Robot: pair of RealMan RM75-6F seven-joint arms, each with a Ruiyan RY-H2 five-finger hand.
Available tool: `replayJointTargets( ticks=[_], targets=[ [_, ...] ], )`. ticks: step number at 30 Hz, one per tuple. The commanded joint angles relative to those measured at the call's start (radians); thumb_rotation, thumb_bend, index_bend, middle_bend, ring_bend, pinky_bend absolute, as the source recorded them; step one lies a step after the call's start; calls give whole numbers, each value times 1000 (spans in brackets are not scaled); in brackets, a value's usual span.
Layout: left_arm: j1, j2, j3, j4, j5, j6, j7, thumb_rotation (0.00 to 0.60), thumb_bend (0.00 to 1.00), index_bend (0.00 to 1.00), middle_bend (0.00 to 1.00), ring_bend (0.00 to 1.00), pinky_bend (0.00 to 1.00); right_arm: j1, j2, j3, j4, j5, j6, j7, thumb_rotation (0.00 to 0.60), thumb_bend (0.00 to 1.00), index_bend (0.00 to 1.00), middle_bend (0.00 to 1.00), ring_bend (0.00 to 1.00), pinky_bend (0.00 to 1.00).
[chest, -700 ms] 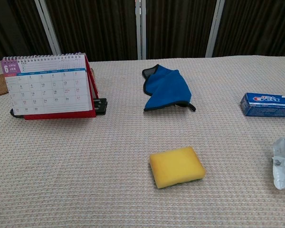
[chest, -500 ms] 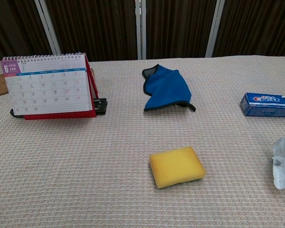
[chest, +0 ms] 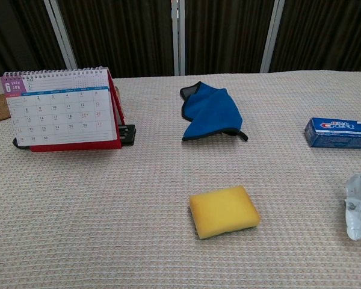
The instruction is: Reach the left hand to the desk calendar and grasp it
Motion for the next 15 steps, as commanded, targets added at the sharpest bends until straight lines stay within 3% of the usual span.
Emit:
replayJointTargets(
  ticks=[1,7,15],
  targets=[
    [-23,-40,-30,41,-47,-26,18,600,494,0,654,603,536,0,1,0,0,1,-1,2,600,35,0,0,0,0],
    [-85,-77,-63,115,-150,-129,81,600,601,0,699,644,565,-2,4,0,-2,-2,6,6,600,35,0,0,0,0],
    [-169,-108,-88,178,-328,-282,152,600,639,0,703,647,568,-3,9,1,-2,-2,11,16,600,34,0,0,0,0]
  ],
)
